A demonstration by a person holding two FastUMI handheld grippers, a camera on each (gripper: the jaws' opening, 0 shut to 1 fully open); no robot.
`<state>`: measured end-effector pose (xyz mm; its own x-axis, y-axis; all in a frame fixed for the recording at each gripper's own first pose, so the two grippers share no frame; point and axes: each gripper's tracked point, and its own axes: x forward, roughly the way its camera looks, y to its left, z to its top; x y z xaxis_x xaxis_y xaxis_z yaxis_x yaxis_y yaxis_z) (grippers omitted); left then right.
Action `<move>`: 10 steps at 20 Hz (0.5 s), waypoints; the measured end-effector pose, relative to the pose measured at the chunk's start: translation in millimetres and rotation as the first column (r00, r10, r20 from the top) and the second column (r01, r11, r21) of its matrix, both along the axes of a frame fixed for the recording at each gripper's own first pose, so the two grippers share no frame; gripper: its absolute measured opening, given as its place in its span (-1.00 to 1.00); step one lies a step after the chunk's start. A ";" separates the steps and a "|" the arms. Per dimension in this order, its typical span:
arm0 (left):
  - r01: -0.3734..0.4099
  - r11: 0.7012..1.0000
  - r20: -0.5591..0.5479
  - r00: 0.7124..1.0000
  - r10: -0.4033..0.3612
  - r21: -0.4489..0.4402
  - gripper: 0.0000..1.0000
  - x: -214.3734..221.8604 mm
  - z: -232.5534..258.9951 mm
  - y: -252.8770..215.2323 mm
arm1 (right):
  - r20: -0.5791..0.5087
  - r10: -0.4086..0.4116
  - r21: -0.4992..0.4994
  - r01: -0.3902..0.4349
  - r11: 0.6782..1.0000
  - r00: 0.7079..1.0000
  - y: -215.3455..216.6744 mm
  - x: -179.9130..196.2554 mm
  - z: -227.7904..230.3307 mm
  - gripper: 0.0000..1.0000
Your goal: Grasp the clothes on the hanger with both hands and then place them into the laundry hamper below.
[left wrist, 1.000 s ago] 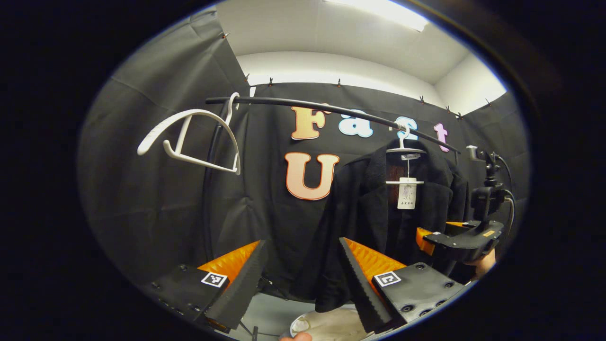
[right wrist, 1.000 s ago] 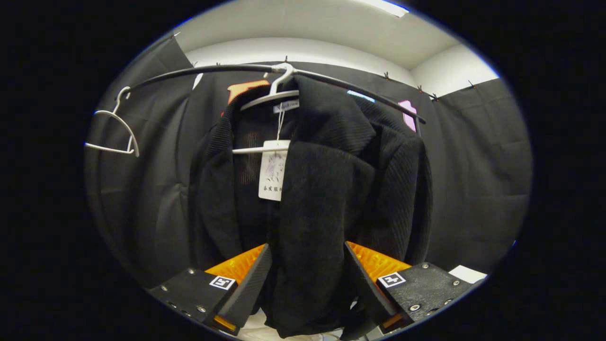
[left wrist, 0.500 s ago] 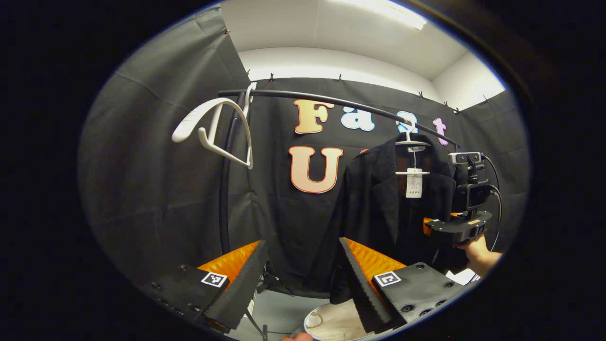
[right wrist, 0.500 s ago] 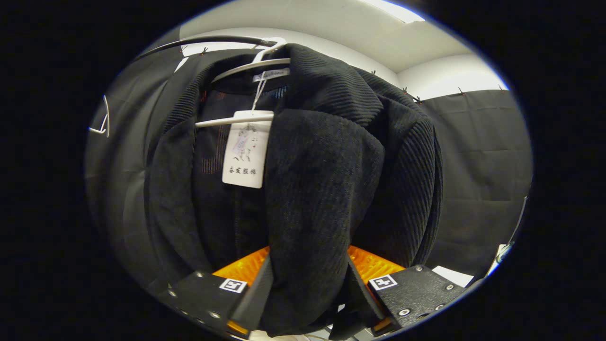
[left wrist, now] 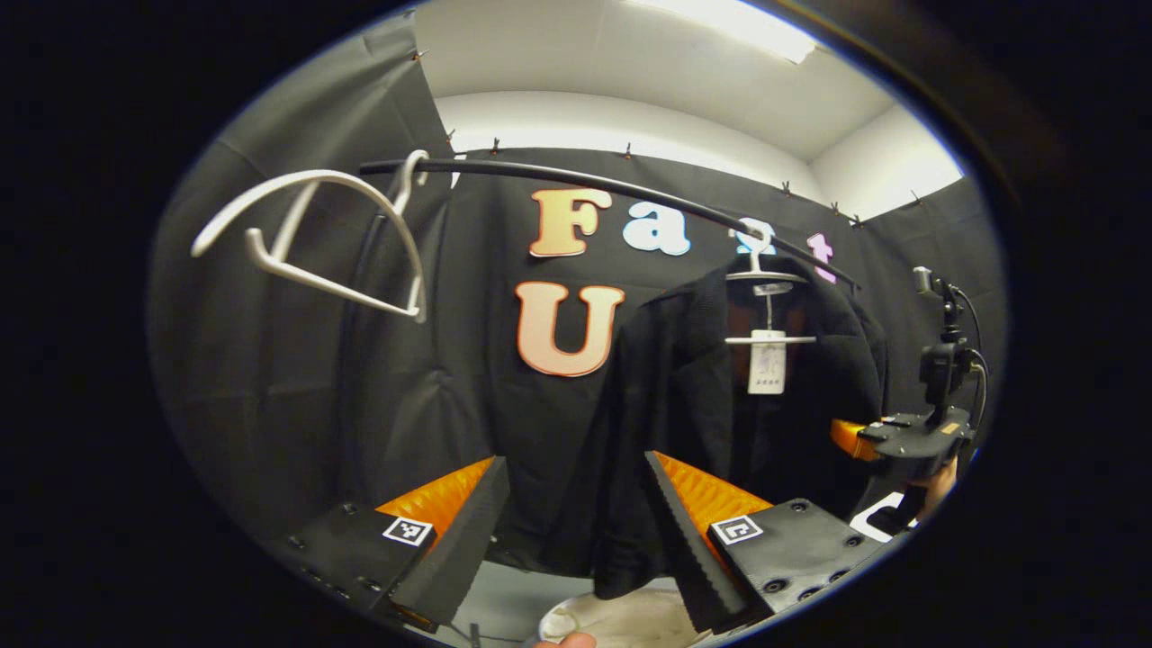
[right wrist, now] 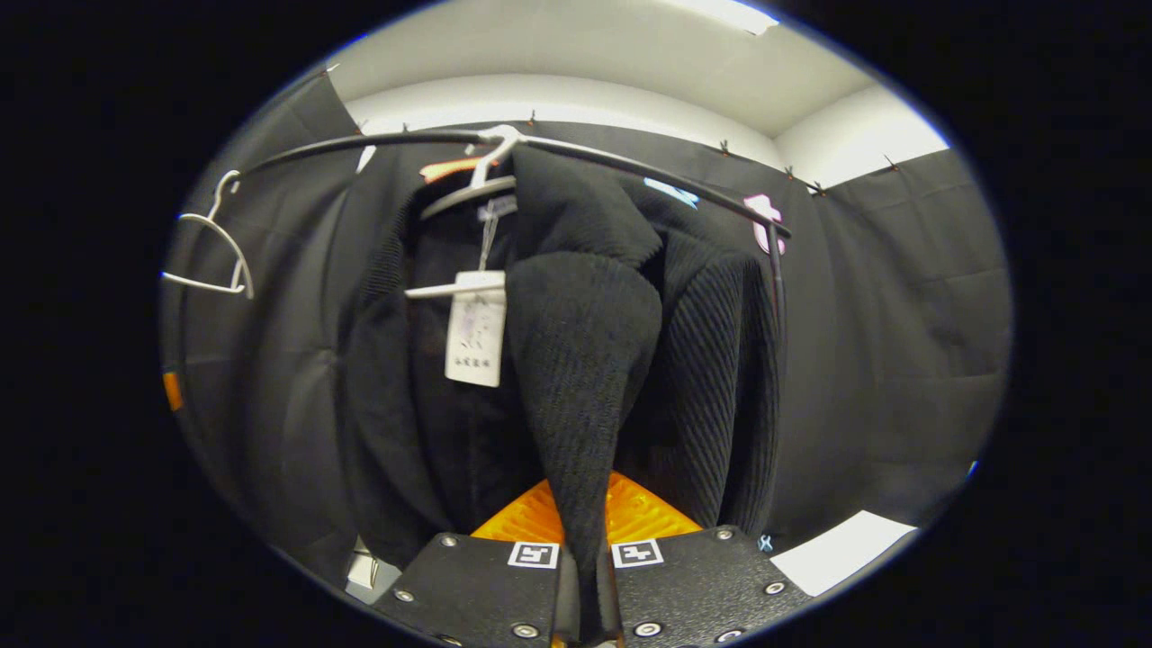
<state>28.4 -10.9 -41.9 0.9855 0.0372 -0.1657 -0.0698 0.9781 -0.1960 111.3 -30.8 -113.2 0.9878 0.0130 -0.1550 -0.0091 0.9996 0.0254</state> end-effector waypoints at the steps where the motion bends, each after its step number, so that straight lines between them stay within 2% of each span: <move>1: 0.021 1.000 0.005 1.000 -0.021 -0.004 1.00 10.9 0.3 -15.6 | 0.016 0.030 -0.016 -0.029 0.999 0.999 2.2 -7.0 7.3 -0.87; 5: 0.043 0.999 0.044 0.998 -0.043 -0.009 0.93 58.1 3.0 -67.2 | 0.055 0.115 -0.075 -0.111 0.991 0.992 1.2 -30.6 32.4 -0.87; 6: 0.049 0.999 0.054 0.997 -0.048 -0.016 0.86 69.6 3.1 -78.5 | 0.063 0.145 -0.059 -0.141 0.988 0.987 3.3 -34.4 37.1 -0.88; 8: 0.060 0.998 0.067 0.996 -0.057 -0.035 0.93 91.8 1.7 -98.2 | 0.083 0.170 -0.017 -0.170 0.985 0.982 -0.3 -37.8 47.6 -0.88; 9: 0.058 0.997 0.072 0.996 -0.055 -0.046 0.86 101.6 -0.5 -104.8 | 0.094 0.174 0.004 -0.175 0.984 0.980 -2.7 -39.6 52.7 -0.88; 10: 0.052 0.997 0.075 0.996 -0.048 -0.063 0.93 110.0 -2.7 -109.3 | 0.108 0.177 0.025 -0.181 0.983 0.978 -4.9 -40.9 58.1 -0.88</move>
